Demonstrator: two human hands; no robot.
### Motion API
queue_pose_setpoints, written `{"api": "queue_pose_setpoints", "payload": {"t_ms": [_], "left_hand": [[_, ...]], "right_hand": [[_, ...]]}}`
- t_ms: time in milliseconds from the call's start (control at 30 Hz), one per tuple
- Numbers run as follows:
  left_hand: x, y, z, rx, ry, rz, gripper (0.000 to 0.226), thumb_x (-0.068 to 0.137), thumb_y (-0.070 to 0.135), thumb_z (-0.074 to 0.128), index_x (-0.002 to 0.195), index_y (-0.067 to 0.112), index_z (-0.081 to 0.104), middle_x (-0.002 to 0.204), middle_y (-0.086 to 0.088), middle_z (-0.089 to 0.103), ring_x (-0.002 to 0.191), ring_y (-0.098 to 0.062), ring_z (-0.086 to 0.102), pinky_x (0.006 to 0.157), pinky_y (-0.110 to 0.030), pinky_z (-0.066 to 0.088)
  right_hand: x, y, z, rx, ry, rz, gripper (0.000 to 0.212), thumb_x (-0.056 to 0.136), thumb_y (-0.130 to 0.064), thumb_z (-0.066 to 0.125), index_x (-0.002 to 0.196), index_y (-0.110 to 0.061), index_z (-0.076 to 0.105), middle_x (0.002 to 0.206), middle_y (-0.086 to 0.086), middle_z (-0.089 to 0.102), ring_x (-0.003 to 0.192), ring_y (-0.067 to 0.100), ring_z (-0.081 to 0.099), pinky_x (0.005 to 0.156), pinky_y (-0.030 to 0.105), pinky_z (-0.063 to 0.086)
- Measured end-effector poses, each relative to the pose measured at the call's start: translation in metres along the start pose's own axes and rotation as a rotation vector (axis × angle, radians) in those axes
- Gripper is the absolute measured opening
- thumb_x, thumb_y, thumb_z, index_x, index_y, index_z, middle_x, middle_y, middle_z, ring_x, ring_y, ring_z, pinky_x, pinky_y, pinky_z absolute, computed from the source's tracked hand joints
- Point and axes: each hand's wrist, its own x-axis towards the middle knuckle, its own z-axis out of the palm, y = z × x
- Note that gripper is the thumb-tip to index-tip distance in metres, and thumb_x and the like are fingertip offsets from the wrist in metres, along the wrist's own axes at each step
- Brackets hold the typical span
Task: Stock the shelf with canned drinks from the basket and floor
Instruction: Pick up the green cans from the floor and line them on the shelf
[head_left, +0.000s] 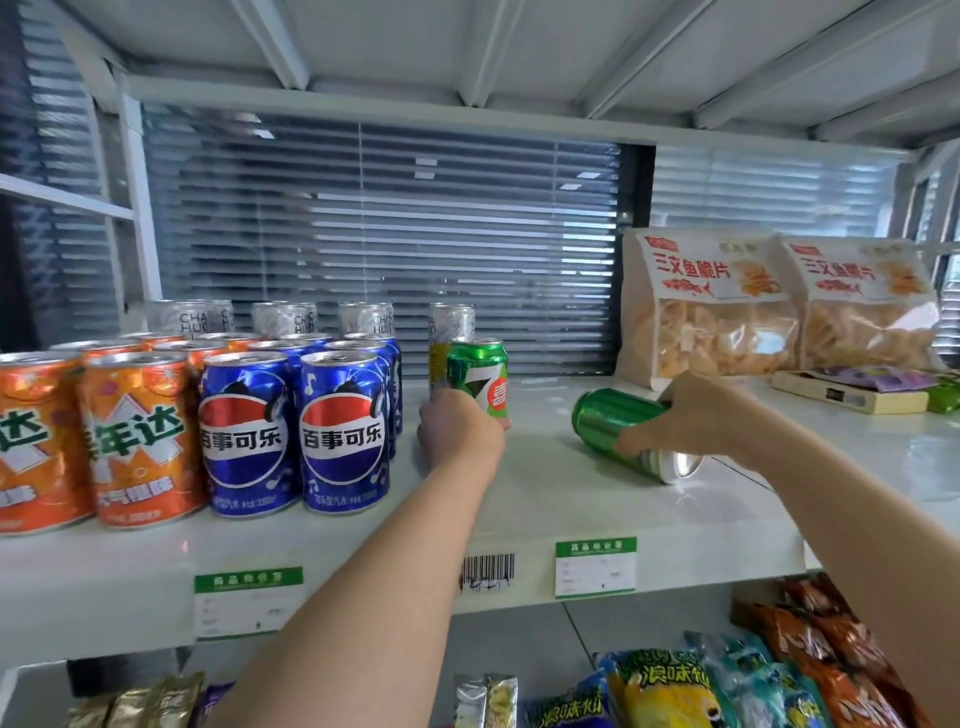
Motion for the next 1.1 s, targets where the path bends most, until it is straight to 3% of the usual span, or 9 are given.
{"api": "queue_pose_setpoints", "payload": {"t_ms": [133,267,467,567,633,700,800,900,1100], "left_hand": [[0.007,0.005,-0.001,-0.045,0.045,-0.120,0.054,0.082,0.018,0.072,0.122,0.002,0.039,0.124,-0.019,0.059,0.112,-0.035,0.058,0.090,-0.038,0.046],[0.012,0.008,0.002,-0.101,0.125,-0.163,0.032,0.096,0.006,0.036,0.128,0.002,0.034,0.128,-0.024,0.054,0.117,-0.037,0.052,0.097,-0.040,0.039],[0.008,0.005,0.017,0.012,0.287,-0.092,0.038,0.093,0.009,0.048,0.126,-0.006,0.037,0.125,-0.025,0.053,0.113,-0.038,0.055,0.091,-0.042,0.044],[0.008,0.009,0.018,-0.027,0.483,-0.097,0.029,0.087,0.004,0.037,0.107,-0.007,0.055,0.100,-0.024,0.064,0.087,-0.037,0.066,0.072,-0.038,0.052],[0.010,0.008,0.016,-0.030,0.431,-0.038,0.032,0.076,0.005,0.033,0.087,-0.005,0.061,0.075,-0.020,0.065,0.060,-0.034,0.065,0.054,-0.034,0.053],[0.022,0.004,0.027,-0.008,0.443,-0.038,0.025,0.072,0.005,0.041,0.081,-0.007,0.060,0.066,-0.020,0.061,0.049,-0.034,0.062,0.046,-0.033,0.052],[0.013,0.009,0.017,-0.014,0.409,-0.128,0.026,0.077,0.003,0.056,0.100,-0.009,0.057,0.091,-0.025,0.060,0.068,-0.036,0.065,0.059,-0.036,0.054],[0.005,0.009,0.020,-0.059,0.300,-0.149,0.040,0.094,0.004,0.034,0.132,-0.010,0.032,0.131,-0.025,0.038,0.105,-0.038,0.055,0.088,-0.042,0.045],[0.000,0.012,0.018,0.054,0.391,-0.138,0.048,0.081,0.012,0.064,0.121,-0.010,0.050,0.110,-0.023,0.055,0.080,-0.036,0.063,0.070,-0.035,0.055]], "right_hand": [[-0.007,0.001,0.017,0.400,0.103,0.028,0.032,0.070,-0.040,0.082,0.080,-0.013,0.067,0.077,0.008,0.068,0.067,0.019,0.058,0.058,0.029,0.043],[-0.016,-0.007,0.037,0.560,0.214,-0.035,0.019,0.075,-0.039,0.079,0.076,-0.027,0.064,0.078,0.003,0.072,0.073,0.022,0.067,0.068,0.035,0.054],[-0.016,-0.008,0.042,0.711,0.209,-0.020,0.021,0.072,-0.041,0.081,0.079,-0.027,0.066,0.077,0.005,0.074,0.069,0.027,0.072,0.070,0.048,0.061],[-0.019,-0.008,0.042,0.767,0.181,-0.022,0.023,0.073,-0.037,0.082,0.084,-0.023,0.067,0.079,0.008,0.074,0.069,0.030,0.073,0.067,0.049,0.062],[-0.021,-0.008,0.042,0.814,0.158,-0.013,0.024,0.074,-0.035,0.082,0.088,-0.022,0.067,0.080,0.009,0.074,0.068,0.032,0.073,0.065,0.048,0.062],[-0.022,-0.007,0.041,0.849,0.143,-0.014,0.024,0.074,-0.032,0.082,0.090,-0.022,0.067,0.081,0.010,0.074,0.068,0.034,0.074,0.067,0.050,0.062],[-0.023,-0.007,0.041,0.903,0.118,-0.028,0.021,0.076,-0.026,0.082,0.088,-0.023,0.064,0.083,0.011,0.073,0.065,0.032,0.071,0.066,0.045,0.062],[-0.024,-0.007,0.040,0.917,0.106,-0.036,0.019,0.077,-0.026,0.081,0.084,-0.026,0.064,0.083,0.009,0.072,0.067,0.031,0.071,0.066,0.043,0.062],[-0.025,-0.007,0.040,0.899,0.102,-0.064,0.016,0.079,-0.026,0.078,0.078,-0.026,0.062,0.081,0.007,0.070,0.061,0.022,0.068,0.046,0.026,0.056]]}}
